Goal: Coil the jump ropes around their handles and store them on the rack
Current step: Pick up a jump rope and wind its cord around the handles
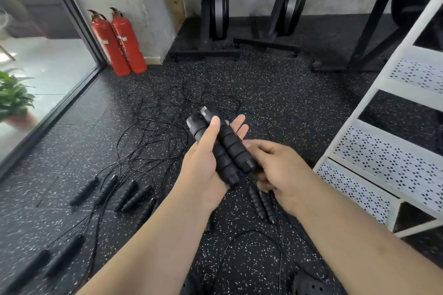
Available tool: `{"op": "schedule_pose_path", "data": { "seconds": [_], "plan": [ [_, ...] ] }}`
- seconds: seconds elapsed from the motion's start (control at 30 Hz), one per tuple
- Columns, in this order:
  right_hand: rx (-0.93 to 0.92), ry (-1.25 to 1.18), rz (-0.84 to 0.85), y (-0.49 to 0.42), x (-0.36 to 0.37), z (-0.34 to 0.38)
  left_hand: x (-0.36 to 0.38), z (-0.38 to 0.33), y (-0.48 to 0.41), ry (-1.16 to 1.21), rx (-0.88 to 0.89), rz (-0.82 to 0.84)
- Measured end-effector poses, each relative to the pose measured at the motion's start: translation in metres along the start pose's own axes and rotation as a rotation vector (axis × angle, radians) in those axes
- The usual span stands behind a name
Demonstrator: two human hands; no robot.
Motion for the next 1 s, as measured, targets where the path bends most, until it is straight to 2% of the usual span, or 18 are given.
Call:
{"op": "schedule_pose_path", "data": {
  "seconds": [0.07,0.2,0.23,0.27,0.3,0.37,0.53,0.67,0.77,0.9,0.97,1.0],
  "plan": [
    [0.147,-0.136,0.044,0.004,0.01,-0.011,-0.001,0.003,-0.002,0.06,-0.025,-0.026],
    [0.231,-0.329,0.111,0.014,0.031,-0.017,-0.011,-0.003,-0.009,0.095,0.046,-0.122],
    [0.197,-0.276,0.114,0.018,0.033,-0.015,-0.014,-0.004,-0.011,0.095,0.056,-0.154],
    [0.094,-0.122,0.101,0.022,0.033,-0.012,-0.017,-0.003,-0.012,0.096,0.055,-0.184],
    [-0.051,0.046,0.062,0.028,0.031,-0.005,-0.019,-0.001,-0.013,0.089,0.047,-0.207],
    [-0.299,0.175,-0.057,0.039,0.028,0.003,-0.022,0.01,-0.013,0.044,0.018,-0.237],
    [-0.296,0.01,-0.357,0.037,0.009,-0.004,-0.01,0.027,0.006,-0.105,0.012,-0.256],
    [-0.293,-0.038,-0.336,0.023,0.003,0.003,-0.006,0.03,0.002,-0.098,-0.022,-0.258],
    [-0.293,0.023,-0.299,0.005,-0.007,0.009,-0.007,0.023,-0.01,-0.032,-0.024,-0.218],
    [-0.329,0.178,-0.234,-0.011,-0.03,0.023,-0.016,-0.005,-0.019,-0.074,0.081,-0.228],
    [-0.383,0.241,-0.21,-0.014,-0.043,0.034,-0.019,-0.025,-0.015,-0.281,0.26,-0.243],
    [-0.412,0.292,-0.201,-0.016,-0.05,0.038,-0.014,-0.04,-0.007,-0.484,0.437,-0.214]
  ]
}}
Point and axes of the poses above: each hand's wrist, its own y-axis away from the middle knuckle, its own x-axis out of the palm, z = x × y, the point moved 8 cm from there along -y, towards the middle knuckle, and after that the axes turned 9 degrees about -z, right-handed, at the moved point
